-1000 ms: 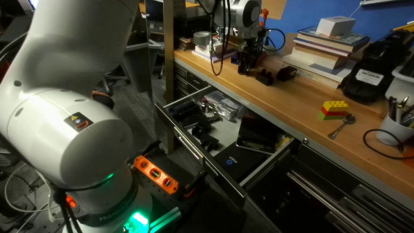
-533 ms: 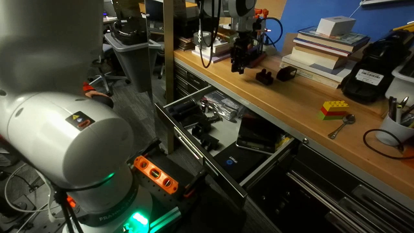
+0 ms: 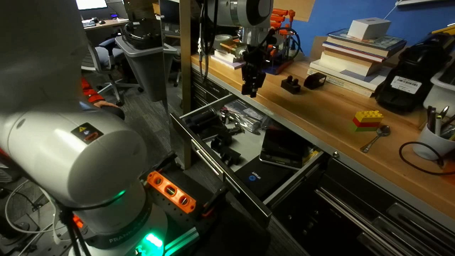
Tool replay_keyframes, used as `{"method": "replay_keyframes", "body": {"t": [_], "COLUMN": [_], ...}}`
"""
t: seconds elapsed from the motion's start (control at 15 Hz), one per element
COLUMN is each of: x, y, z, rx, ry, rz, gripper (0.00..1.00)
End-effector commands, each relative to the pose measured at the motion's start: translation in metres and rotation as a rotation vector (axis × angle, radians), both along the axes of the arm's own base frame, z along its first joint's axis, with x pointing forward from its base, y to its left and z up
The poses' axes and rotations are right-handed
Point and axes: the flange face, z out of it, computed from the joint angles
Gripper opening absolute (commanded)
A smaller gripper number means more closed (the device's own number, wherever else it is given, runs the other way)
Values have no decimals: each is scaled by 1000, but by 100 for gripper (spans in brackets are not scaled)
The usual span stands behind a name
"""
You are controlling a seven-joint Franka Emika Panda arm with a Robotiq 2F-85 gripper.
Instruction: Put the black objects in the drawer and close it
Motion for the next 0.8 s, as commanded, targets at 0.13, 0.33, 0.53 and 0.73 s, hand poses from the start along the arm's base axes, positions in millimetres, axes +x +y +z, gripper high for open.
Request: {"method": "replay_keyframes", "body": {"t": [0.13, 0.33, 0.53, 0.73], "x": [-33, -38, -40, -41], "y": [-16, -26, -33, -34], "z": [-38, -67, -95, -126], "rx": [-67, -64, -31, 9], "ry": [-42, -62, -80, -104], "rz": [-118, -191, -245, -288], "gripper": [21, 21, 21, 21]}}
